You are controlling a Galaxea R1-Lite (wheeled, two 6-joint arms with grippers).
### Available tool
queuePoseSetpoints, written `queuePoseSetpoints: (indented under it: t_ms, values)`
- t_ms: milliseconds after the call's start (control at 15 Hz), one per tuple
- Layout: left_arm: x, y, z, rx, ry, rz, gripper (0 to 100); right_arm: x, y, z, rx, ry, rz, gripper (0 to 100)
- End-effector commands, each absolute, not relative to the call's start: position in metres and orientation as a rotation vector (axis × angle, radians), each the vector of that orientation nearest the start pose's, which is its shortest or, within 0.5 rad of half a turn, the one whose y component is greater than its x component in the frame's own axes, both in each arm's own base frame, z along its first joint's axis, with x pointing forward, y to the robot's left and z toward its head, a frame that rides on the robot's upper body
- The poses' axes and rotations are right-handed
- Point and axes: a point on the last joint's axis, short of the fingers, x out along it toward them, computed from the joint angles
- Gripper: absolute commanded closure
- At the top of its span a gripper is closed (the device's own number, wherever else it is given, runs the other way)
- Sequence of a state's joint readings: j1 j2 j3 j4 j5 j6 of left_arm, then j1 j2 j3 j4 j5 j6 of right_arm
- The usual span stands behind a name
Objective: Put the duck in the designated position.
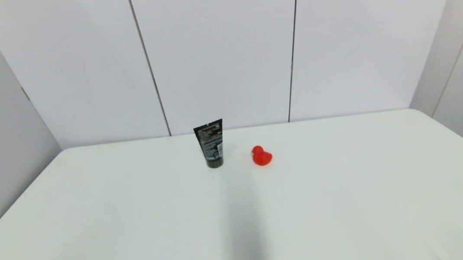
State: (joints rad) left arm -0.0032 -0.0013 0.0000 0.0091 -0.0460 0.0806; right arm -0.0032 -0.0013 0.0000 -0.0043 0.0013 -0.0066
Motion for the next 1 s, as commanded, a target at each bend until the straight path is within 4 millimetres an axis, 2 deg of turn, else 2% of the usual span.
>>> queuePoseSetpoints:
  t_ms: [67, 1000]
  values:
    - [-0.0228, -0.0010, 0.0745, 0.081, 0.007, -0.049, 0, -0.0228, 0.0001, 0.0760, -0.008, -0.005, -0.002, 0]
    - [-0.0229, -0.0010, 0.0745, 0.081, 0.006, -0.049, 0, -0.0228, 0.0001, 0.0761, -0.015, -0.006, 0.000, 0]
